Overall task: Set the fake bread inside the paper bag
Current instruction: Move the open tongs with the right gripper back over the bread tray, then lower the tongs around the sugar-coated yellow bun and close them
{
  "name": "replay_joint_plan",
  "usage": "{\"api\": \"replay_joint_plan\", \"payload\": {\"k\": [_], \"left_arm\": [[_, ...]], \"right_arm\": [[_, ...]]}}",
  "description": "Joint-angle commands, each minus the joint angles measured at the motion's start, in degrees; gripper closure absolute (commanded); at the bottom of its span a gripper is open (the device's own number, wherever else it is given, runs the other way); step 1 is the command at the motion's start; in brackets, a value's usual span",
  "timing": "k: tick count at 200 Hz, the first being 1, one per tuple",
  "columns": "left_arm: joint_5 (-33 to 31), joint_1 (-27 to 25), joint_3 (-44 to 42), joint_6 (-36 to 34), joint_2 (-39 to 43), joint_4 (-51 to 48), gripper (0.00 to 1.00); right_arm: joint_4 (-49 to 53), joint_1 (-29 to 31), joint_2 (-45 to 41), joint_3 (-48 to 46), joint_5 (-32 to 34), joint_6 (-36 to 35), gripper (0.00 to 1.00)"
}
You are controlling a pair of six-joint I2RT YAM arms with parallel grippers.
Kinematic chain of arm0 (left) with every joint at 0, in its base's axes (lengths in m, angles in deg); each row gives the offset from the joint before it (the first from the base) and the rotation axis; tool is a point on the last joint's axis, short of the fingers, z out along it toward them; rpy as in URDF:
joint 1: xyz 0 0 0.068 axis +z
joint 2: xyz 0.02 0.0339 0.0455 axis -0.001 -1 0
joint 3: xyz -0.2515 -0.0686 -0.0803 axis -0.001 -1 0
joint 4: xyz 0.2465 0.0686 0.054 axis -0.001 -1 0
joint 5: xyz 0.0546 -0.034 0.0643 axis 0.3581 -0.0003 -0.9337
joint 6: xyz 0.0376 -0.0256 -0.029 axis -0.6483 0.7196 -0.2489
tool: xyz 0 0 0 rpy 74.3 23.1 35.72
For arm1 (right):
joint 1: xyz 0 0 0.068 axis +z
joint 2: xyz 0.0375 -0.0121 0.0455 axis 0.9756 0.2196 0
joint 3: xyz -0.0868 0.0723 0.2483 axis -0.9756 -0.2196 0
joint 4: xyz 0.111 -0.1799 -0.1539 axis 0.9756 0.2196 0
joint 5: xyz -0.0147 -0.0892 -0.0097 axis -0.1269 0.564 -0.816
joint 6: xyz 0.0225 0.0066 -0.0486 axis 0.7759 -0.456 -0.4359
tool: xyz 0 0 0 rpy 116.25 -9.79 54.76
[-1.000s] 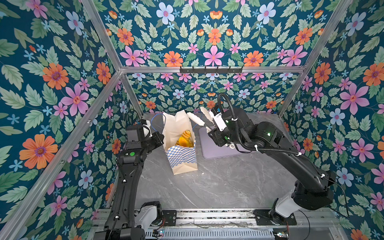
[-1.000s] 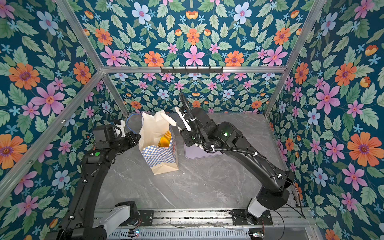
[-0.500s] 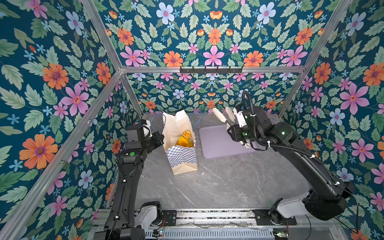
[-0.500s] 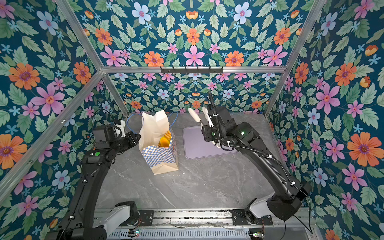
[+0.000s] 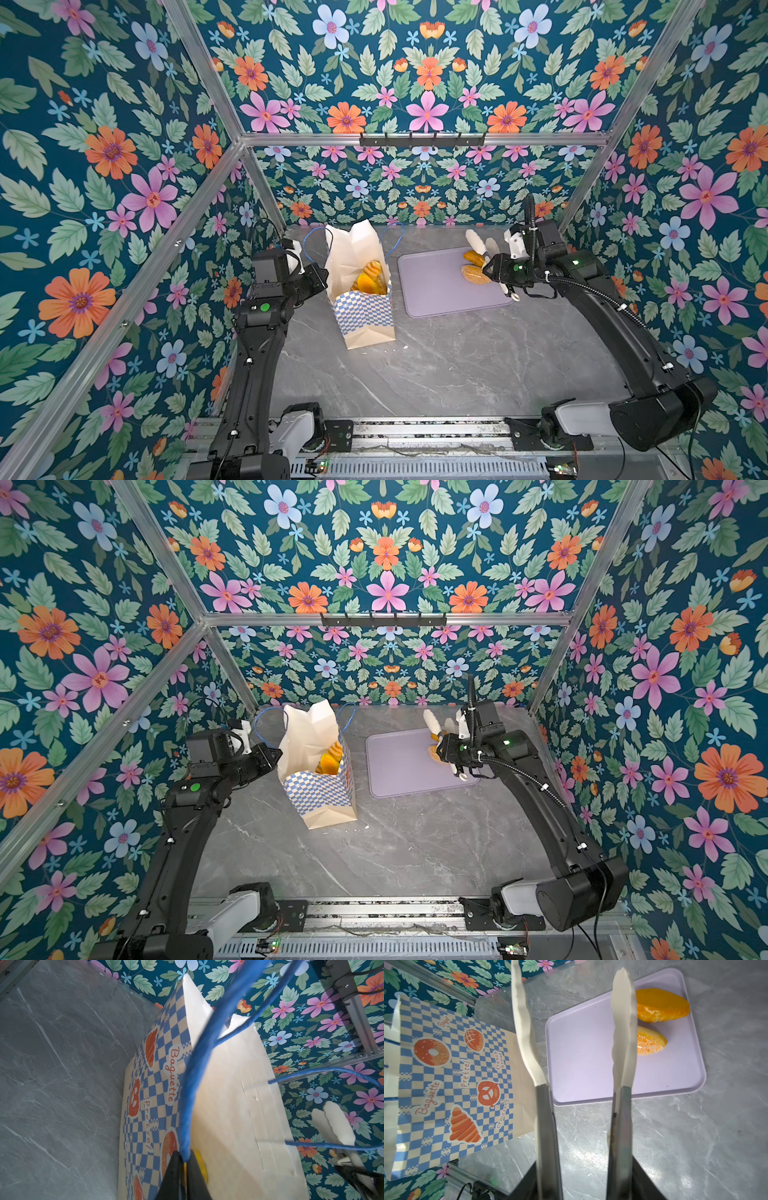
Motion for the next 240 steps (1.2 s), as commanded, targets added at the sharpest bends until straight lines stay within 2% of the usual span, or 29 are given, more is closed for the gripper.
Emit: {"api": "replay_joint_plan", "payload": {"k": [1, 54, 131, 240], "left_arm": [[0.56, 0.04, -0.32, -0.15, -0.07, 0.65, 0.89], [0.65, 0.02, -0.95, -0.02, -0.08, 1.01, 0.89], [0.81, 0.04, -1.63, 0.35, -0.01, 1.44, 0.89], [0.70, 0.04, -1.62, 0.46, -0.04, 1.36, 0.89]], "right_arm": [[-3.26, -1.98, 0.10, -1.68, -3.68, 1.48, 0.49], [-4.84, -6.25, 2.49, -6.44, -5.49, 1.88, 0.49], [-10.86, -13.53, 5.49, -13.75, -12.10, 3.87, 0.49], [-15.01, -15.37, 9.97, -16.77, -13.99, 4.86, 0.47]]}}
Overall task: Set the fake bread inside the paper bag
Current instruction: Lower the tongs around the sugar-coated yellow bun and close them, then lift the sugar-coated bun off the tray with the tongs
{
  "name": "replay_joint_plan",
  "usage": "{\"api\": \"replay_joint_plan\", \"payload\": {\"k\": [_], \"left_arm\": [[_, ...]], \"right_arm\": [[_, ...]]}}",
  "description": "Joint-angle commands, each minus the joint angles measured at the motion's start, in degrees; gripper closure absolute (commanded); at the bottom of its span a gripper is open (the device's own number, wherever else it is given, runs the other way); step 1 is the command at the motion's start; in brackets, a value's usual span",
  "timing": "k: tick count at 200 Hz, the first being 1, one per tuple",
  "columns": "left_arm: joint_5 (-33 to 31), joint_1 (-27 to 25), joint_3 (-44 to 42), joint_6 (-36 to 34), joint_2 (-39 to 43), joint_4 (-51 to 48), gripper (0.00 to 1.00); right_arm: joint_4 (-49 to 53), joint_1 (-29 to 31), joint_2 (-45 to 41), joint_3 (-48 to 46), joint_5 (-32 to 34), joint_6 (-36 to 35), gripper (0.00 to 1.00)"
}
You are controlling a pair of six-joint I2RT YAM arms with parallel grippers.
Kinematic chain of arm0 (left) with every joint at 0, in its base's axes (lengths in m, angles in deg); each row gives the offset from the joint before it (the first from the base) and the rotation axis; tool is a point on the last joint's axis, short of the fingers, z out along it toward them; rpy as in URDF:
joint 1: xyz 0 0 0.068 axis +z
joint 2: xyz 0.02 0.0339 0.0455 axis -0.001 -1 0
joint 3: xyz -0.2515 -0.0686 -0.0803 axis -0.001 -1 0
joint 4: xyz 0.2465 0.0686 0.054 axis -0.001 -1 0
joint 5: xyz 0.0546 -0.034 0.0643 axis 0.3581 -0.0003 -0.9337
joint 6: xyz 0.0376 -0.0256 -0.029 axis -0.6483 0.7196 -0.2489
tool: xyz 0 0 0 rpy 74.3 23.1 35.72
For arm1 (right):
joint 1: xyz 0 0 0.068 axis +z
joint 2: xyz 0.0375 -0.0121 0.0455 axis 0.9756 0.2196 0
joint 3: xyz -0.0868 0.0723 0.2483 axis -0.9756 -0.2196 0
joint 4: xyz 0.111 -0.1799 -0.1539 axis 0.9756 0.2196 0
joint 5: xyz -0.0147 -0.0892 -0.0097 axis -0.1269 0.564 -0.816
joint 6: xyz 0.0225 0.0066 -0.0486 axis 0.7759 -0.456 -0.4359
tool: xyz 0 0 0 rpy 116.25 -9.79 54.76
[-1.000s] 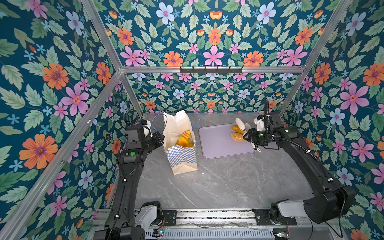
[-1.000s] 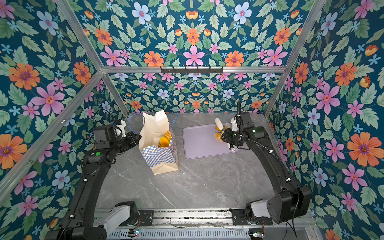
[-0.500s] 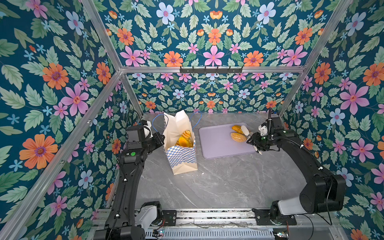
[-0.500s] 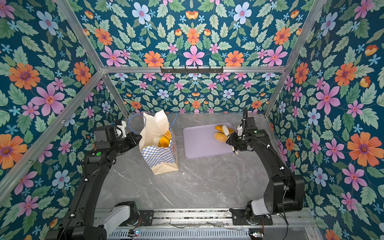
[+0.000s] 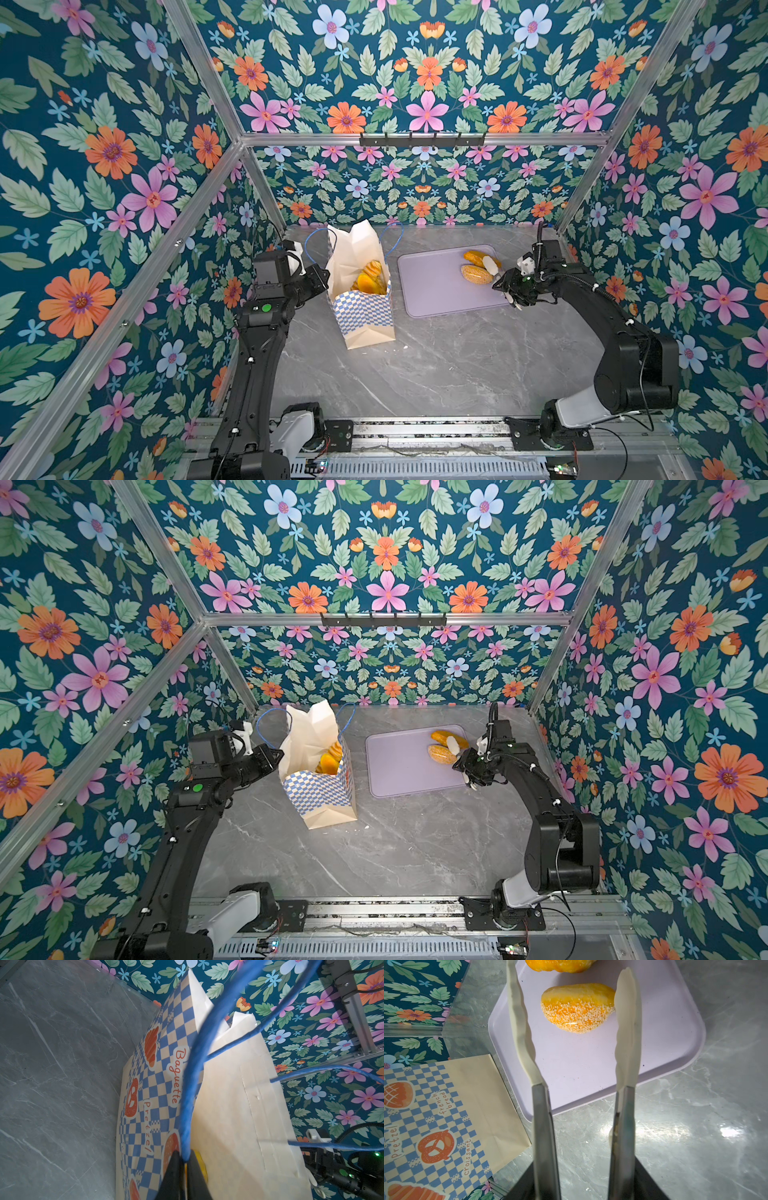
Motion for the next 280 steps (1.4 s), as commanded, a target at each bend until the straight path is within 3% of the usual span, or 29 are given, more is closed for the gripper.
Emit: {"api": "replay_joint_plan", "payload": {"k": [1, 211, 280], "left_arm": [[-0.07, 0.00, -0.08, 0.22, -0.04, -0.19, 0.89], [-0.10, -0.04, 0.52, 0.46, -0.85, -0.20, 0.89], [-0.41, -0.04, 0.27, 0.40, -0.54, -0.33, 0.89]], "right_arm": [[-2.12, -0.11, 0.57, -0.27, -1.13, 0.55, 0.47], [-7.81, 0.40, 7.47, -1.56, -7.11, 1.69, 0.42], [-8.43, 0.55, 9.72, -0.84, -7.02, 2.23, 0.53]]}}
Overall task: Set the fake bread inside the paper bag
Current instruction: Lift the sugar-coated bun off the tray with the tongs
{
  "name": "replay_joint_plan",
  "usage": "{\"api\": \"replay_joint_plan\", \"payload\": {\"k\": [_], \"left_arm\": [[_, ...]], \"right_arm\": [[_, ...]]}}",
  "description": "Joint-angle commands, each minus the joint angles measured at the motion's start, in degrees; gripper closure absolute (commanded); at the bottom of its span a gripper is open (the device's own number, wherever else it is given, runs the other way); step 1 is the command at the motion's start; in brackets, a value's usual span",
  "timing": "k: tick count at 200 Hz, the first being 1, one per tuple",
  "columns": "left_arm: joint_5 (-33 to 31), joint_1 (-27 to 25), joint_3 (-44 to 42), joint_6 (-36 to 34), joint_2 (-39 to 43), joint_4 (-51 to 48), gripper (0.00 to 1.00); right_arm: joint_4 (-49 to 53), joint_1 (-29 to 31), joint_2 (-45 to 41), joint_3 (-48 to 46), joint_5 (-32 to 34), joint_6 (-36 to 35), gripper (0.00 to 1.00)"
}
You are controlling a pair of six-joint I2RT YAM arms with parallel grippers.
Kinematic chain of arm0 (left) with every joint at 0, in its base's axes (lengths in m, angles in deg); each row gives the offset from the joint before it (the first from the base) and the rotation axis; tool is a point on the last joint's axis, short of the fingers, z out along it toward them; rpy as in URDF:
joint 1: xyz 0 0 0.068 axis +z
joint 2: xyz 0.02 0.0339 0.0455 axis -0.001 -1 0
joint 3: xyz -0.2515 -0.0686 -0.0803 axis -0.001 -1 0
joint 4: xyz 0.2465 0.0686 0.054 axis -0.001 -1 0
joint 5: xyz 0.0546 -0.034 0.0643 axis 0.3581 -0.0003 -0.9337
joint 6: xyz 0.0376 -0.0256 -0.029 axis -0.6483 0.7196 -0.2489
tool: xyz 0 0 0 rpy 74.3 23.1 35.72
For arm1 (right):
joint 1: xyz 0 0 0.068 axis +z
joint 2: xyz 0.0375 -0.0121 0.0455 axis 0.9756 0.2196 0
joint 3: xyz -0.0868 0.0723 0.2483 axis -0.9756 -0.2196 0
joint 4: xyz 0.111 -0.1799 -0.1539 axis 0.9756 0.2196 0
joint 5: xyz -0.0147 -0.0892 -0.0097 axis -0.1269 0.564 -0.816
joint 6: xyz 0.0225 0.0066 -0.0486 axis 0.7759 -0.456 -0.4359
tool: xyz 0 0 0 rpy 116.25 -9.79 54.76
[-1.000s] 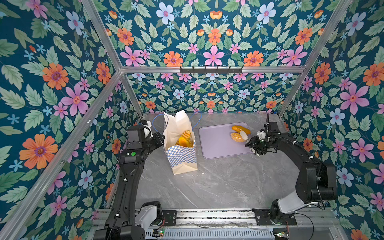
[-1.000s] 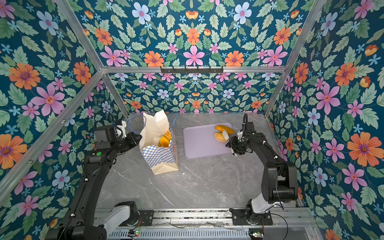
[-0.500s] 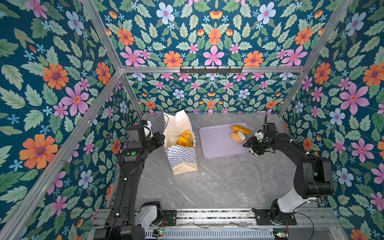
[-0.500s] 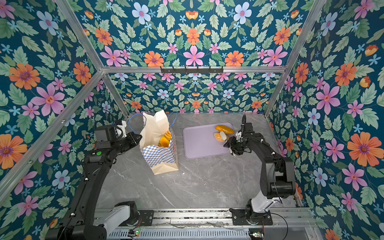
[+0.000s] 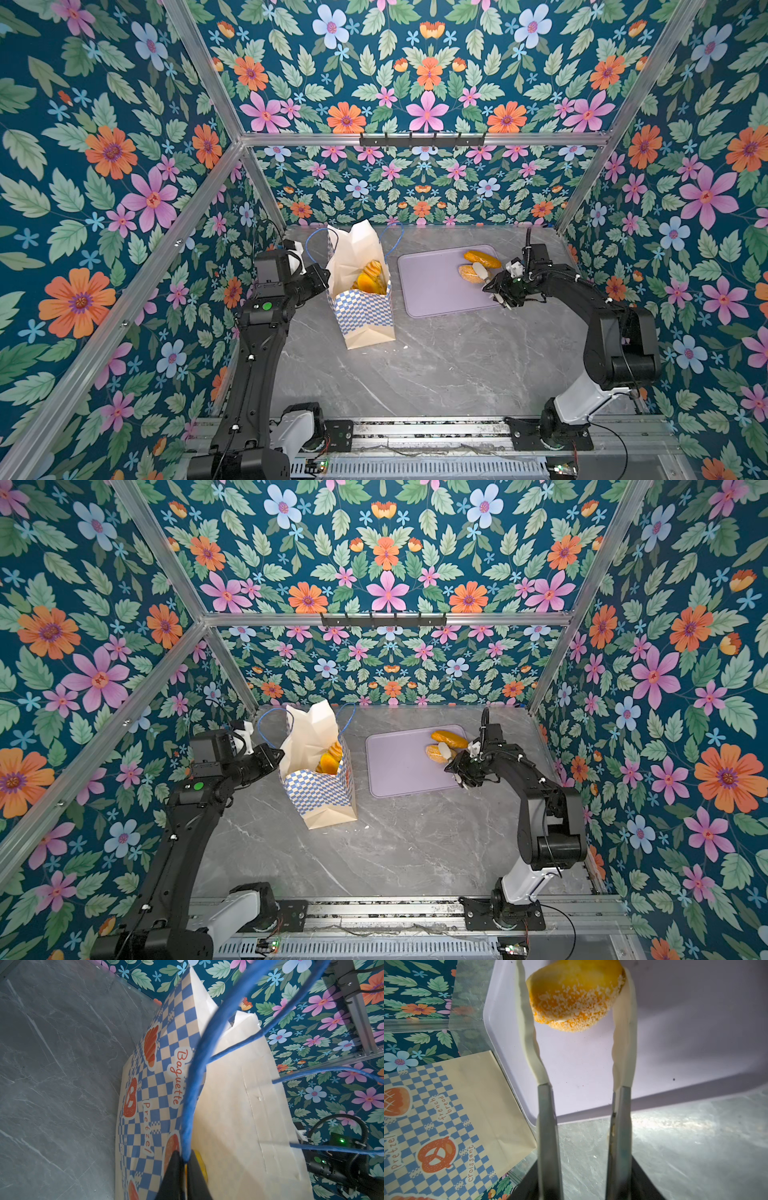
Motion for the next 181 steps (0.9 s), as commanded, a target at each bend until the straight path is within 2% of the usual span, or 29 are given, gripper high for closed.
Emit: {"api": "replay_joint_plan", "payload": {"k": [1, 53, 181], "left_arm": [[-0.46, -0.04, 0.01, 0.18, 0.11, -0.28, 0.89], [-0.48, -0.02, 0.09, 0.18, 0.14, -0.22, 0.89], [-0.73, -0.04, 0.79, -0.04, -0.12, -0.35, 0.89]], "right_arm": [[-0.91, 0.04, 0.04, 0.14, -0.40, 0.36, 0.53], [-0.81, 0.06, -0.92, -0.82, -0.16, 0.44, 0.60], [1.32, 0.09, -9.68, -1.65, 0.19, 1.14, 0.63]]}}
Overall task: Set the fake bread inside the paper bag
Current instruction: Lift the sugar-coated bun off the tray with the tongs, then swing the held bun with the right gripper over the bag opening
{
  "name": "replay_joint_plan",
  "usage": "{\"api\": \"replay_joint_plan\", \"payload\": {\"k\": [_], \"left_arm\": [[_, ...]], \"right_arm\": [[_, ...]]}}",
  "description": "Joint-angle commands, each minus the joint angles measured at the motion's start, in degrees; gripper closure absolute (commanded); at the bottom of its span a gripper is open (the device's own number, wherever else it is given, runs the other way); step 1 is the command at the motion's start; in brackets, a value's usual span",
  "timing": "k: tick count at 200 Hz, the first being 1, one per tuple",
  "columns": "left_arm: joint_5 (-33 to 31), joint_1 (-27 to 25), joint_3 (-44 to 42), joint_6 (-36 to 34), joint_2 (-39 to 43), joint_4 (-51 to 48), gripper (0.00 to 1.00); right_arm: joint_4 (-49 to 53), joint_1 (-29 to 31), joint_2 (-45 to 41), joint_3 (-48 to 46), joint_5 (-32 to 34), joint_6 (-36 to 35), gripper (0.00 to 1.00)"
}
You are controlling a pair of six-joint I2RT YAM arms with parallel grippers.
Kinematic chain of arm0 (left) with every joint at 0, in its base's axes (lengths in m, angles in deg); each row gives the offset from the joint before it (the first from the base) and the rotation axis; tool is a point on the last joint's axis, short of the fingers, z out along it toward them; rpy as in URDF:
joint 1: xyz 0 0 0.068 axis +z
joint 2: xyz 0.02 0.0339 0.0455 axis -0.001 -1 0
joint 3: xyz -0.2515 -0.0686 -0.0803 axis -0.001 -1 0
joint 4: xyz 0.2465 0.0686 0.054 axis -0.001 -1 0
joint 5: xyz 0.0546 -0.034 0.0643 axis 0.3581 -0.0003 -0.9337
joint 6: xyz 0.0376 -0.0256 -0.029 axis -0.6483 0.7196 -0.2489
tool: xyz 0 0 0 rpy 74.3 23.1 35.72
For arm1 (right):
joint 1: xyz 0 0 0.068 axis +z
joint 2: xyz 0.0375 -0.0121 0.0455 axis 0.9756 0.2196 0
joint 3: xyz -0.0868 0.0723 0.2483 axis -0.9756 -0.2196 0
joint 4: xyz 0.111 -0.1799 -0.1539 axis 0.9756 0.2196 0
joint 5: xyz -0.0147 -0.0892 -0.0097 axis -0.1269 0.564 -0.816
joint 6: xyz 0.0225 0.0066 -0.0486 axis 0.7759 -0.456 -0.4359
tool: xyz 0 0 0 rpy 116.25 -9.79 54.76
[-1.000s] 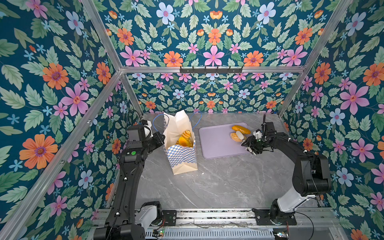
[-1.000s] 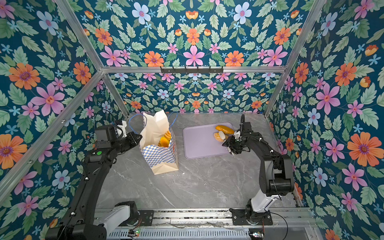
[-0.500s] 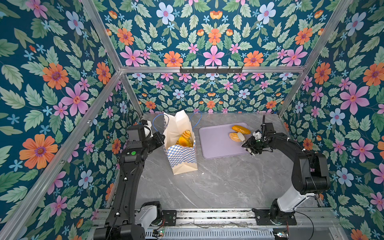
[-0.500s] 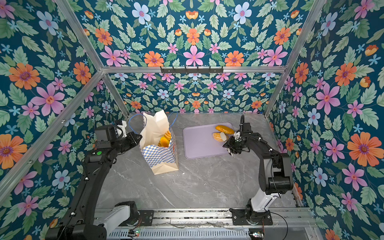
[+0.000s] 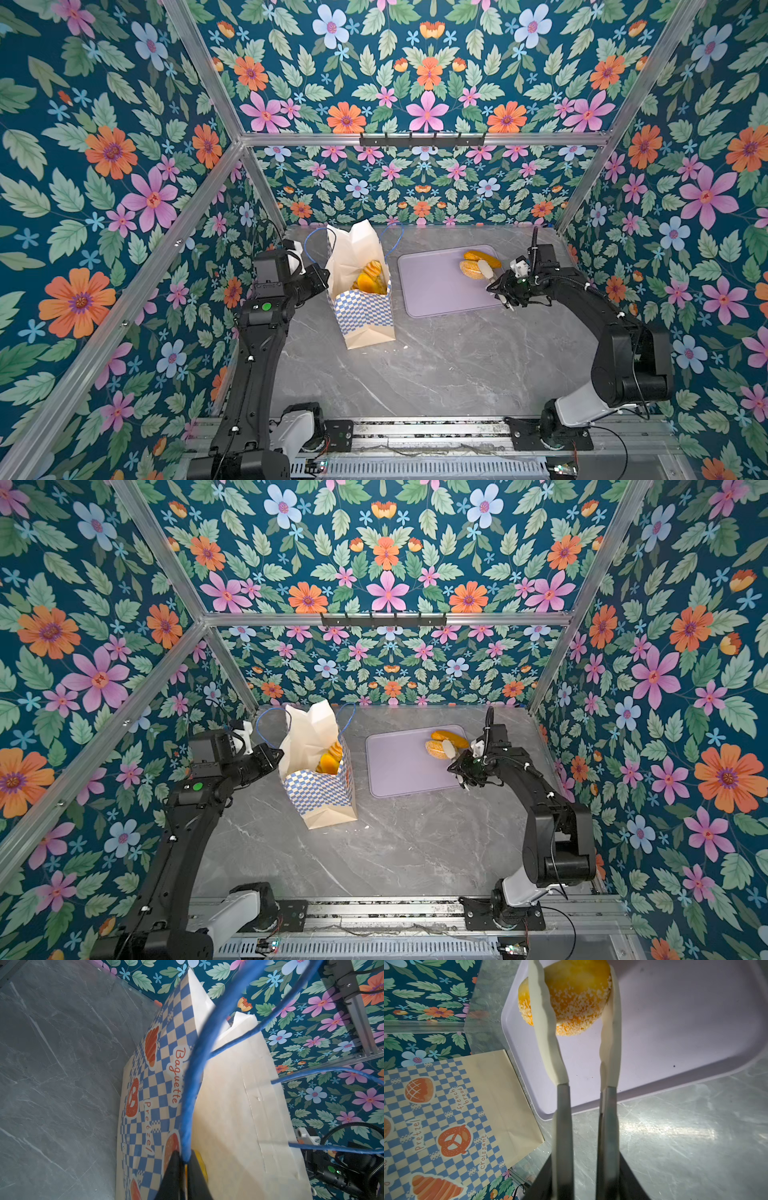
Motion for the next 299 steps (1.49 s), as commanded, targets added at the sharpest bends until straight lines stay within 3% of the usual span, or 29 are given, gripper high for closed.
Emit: {"api": "replay_joint_plan", "payload": {"k": [1, 299], "left_arm": [[-0.48, -0.04, 0.45, -0.04, -0.26, -0.07, 0.89], [0.30, -0.03, 0.53, 0.44, -0.53, 0.64, 0.89]], "right_arm": [[0.56, 0.08, -1.59, 0.66, 0.00, 0.07, 0.63], [10.51, 0.86, -16.80, 15.86, -0.42, 2.93, 0.64]]}}
